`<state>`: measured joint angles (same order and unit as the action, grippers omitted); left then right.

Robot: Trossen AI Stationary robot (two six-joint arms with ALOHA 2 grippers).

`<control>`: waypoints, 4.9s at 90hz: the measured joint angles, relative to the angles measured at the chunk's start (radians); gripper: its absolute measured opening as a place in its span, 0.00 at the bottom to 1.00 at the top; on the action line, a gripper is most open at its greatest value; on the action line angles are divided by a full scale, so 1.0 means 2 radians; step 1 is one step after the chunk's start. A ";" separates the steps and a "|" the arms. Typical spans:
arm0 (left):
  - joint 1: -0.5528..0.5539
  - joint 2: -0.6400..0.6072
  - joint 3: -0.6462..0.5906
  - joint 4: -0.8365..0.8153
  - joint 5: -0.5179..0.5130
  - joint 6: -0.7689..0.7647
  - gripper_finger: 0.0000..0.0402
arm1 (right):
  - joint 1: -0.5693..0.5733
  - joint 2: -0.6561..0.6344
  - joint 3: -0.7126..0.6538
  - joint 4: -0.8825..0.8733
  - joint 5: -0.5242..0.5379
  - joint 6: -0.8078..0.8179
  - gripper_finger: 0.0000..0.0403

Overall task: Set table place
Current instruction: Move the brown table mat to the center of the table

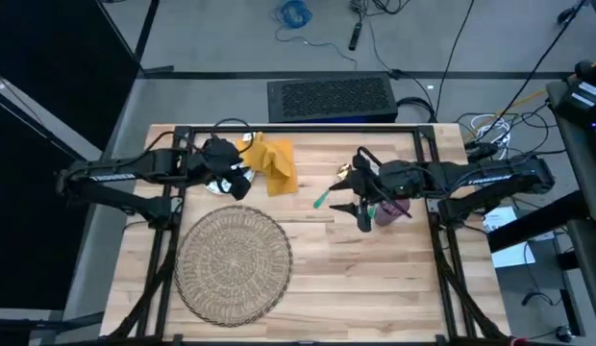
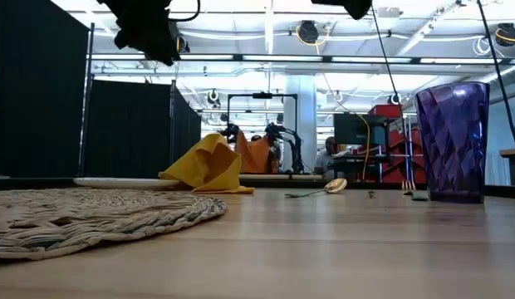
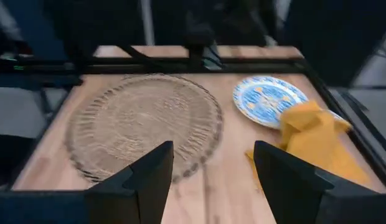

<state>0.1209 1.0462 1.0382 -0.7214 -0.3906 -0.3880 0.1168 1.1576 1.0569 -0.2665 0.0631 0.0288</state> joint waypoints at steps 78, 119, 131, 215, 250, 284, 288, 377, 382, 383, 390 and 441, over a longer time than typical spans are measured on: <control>-0.059 0.000 -0.004 -0.054 -0.081 -0.152 0.34 | 0.010 0.014 -0.013 0.080 -0.102 -0.064 0.52; -0.074 0.000 -0.108 -0.069 -0.005 -0.232 0.34 | -0.024 0.060 -0.013 0.091 -0.139 -0.056 0.52; -0.075 0.000 -0.146 -0.068 0.025 -0.247 0.34 | -0.031 0.061 -0.013 0.088 -0.140 -0.053 0.52; -0.121 0.001 -0.215 -0.149 0.128 -0.249 0.34 | -0.075 0.061 -0.013 0.079 -0.137 -0.020 0.52; -0.113 0.031 -0.261 -0.131 0.125 -0.261 0.34 | -0.075 0.061 -0.013 0.069 -0.139 -0.022 0.52; -0.113 0.078 -0.282 -0.051 0.140 -0.233 0.34 | -0.074 0.061 -0.013 0.062 -0.139 -0.016 0.52; -0.113 0.079 -0.282 -0.025 0.146 -0.230 0.33 | -0.074 0.061 -0.013 0.062 -0.139 -0.015 0.52; -0.097 0.150 -0.262 0.234 0.152 -0.152 0.00 | -0.074 0.061 -0.012 0.062 -0.139 -0.007 0.52; -0.097 0.146 -0.256 0.230 0.149 -0.146 0.00 | -0.074 0.061 -0.012 0.061 -0.139 -0.005 0.52; -0.097 0.144 -0.255 0.228 0.149 -0.144 0.00 | -0.074 0.061 -0.012 0.061 -0.139 -0.005 0.52; -0.097 0.124 -0.237 0.198 0.156 -0.141 0.00 | -0.074 0.061 -0.012 0.061 -0.139 -0.003 0.52; -0.207 0.124 -0.189 0.089 0.363 -0.243 0.00 | -0.074 0.061 -0.012 0.060 -0.139 -0.002 0.52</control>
<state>-0.2928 1.2941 0.6601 -0.5426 0.3356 -0.8736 -0.0311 1.2793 1.0328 -0.1474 -0.2142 0.0256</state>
